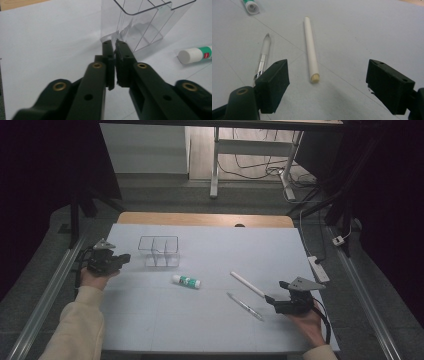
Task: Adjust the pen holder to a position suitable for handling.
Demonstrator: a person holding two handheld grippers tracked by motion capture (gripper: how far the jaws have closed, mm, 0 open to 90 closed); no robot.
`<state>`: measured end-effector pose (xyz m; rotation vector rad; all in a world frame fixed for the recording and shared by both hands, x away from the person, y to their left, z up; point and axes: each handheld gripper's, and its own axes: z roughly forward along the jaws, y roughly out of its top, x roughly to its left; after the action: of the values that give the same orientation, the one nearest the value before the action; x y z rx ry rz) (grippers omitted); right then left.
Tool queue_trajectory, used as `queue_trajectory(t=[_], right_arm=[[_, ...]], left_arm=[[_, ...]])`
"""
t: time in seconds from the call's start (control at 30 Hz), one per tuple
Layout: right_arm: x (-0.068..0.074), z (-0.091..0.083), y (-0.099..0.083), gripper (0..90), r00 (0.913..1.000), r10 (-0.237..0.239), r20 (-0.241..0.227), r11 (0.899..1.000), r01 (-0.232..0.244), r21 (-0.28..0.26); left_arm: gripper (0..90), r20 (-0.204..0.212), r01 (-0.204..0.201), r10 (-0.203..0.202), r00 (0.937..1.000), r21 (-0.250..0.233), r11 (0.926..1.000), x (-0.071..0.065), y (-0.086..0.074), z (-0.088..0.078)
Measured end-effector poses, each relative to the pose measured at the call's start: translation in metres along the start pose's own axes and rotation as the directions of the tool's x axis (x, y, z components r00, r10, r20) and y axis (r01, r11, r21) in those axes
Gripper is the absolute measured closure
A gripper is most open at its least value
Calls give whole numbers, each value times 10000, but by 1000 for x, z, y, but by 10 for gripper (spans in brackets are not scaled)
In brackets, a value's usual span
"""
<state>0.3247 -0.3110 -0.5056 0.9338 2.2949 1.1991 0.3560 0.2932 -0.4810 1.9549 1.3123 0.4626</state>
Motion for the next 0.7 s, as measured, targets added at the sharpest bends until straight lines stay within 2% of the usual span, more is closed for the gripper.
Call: queue_trajectory(t=[0.27, 0.5, 0.7], right_arm=[[-2, -1, 0, 179, 10000, 10, 19, 10000, -9, -15], [-1, 0, 0, 179, 10000, -11, 21, 10000, 11, -14], [-2, -1, 1, 181, 10000, 16, 62, 10000, -16, 22]], left_arm=[[894, 23, 63, -64, 10000, 171, 9998, 7, 5, 15], [894, 180, 165, -166, 9997, 15, 9999, 11, 8, 19], [894, 355, 433, -434, 9984, 43, 9991, 15, 10, 28]])
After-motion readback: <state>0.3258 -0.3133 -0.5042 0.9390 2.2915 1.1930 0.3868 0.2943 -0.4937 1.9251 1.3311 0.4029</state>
